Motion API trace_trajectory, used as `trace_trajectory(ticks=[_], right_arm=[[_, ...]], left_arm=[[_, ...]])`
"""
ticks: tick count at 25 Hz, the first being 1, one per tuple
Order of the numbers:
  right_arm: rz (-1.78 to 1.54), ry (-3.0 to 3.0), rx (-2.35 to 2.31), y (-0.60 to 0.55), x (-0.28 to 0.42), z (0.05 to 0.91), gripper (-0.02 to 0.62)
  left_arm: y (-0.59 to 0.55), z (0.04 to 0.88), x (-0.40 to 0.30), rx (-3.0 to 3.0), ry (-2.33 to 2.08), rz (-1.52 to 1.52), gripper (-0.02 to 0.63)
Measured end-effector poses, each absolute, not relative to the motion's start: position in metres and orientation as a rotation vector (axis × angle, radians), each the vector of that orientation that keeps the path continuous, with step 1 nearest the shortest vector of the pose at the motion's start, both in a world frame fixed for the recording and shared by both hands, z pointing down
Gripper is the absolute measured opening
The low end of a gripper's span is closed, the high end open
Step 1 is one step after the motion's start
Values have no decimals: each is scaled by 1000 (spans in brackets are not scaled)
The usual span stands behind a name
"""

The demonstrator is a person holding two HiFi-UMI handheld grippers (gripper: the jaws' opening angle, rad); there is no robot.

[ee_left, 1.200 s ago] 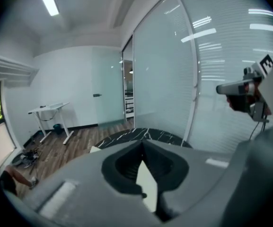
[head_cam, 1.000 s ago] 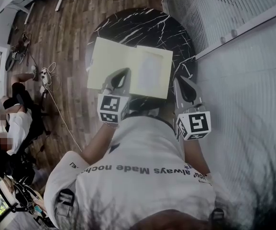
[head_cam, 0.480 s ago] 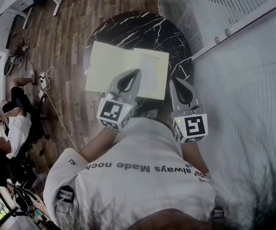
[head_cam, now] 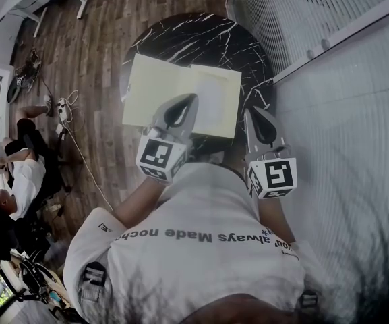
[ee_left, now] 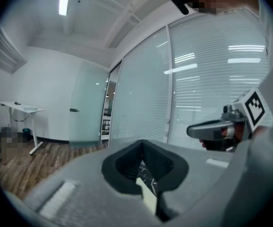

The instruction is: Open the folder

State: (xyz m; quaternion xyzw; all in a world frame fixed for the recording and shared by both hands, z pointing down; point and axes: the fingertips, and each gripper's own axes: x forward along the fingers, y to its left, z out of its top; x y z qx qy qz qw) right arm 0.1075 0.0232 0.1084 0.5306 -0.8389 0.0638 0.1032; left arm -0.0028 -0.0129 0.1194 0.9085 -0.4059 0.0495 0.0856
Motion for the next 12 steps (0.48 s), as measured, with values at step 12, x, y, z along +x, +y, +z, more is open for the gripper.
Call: trace_trajectory(ticks=[12], right_arm=[[196, -2473, 1570, 19, 114, 110, 6]], left_arm=[[-16, 125, 3, 2692, -1201, 157, 2]])
